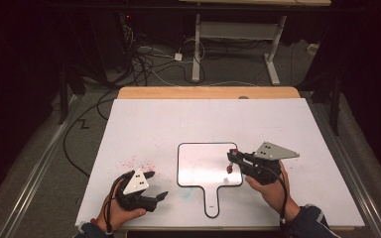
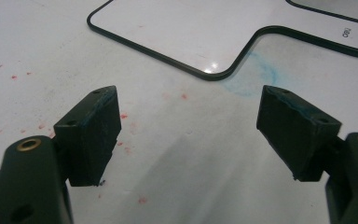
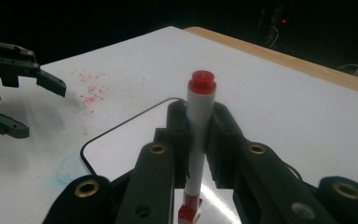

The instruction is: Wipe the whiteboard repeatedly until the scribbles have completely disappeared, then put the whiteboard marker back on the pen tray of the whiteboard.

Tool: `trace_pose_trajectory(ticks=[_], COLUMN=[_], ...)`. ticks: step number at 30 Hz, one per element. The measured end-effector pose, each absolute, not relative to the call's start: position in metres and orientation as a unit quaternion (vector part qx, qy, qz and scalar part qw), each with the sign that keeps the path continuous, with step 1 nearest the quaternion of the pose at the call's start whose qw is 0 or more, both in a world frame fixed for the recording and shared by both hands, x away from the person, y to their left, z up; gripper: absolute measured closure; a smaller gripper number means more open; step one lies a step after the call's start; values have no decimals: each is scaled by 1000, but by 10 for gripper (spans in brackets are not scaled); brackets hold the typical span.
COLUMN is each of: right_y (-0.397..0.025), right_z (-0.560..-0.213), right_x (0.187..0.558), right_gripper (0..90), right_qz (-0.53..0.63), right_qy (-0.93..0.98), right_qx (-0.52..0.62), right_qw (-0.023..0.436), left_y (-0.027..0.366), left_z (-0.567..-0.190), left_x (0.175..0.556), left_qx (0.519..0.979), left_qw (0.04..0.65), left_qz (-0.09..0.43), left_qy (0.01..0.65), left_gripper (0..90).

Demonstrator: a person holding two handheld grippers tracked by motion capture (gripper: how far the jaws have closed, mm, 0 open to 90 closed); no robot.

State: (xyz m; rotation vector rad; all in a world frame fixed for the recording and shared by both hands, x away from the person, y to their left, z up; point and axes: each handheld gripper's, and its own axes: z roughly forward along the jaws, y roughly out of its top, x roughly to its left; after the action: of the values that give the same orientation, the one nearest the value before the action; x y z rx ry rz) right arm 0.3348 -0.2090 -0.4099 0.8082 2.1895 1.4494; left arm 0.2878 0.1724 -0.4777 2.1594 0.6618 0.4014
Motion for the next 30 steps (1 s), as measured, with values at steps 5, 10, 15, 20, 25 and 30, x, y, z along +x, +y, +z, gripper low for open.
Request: trace_pose_trajectory(ticks=[5, 10, 15, 20, 25, 30], right_y=[-226, -246, -266, -274, -267, -256], right_z=[-402, -393, -387, -390, -405, -421], right_x=[333, 332, 337, 349, 363, 379], right_gripper=[811, 812, 811, 811, 810, 807], right_qz=[520, 526, 511, 486, 455, 439], right_qy=[777, 772, 774, 783, 802, 803], right_qx=[304, 316, 351, 381, 387, 403], right_qw=[184, 164, 129, 74, 31, 28], left_y=[172, 173, 171, 169, 170, 168], left_z=[-478, -479, -480, -480, -481, -481], left_x=[288, 290, 290, 289, 290, 291], left_qx=[857, 856, 860, 864, 863, 865], left_qw=[409, 409, 400, 395, 396, 393], left_qz=[163, 162, 168, 169, 168, 168], left_qy=[267, 271, 267, 263, 265, 261], left_gripper=[210, 210, 210, 210, 209, 208])
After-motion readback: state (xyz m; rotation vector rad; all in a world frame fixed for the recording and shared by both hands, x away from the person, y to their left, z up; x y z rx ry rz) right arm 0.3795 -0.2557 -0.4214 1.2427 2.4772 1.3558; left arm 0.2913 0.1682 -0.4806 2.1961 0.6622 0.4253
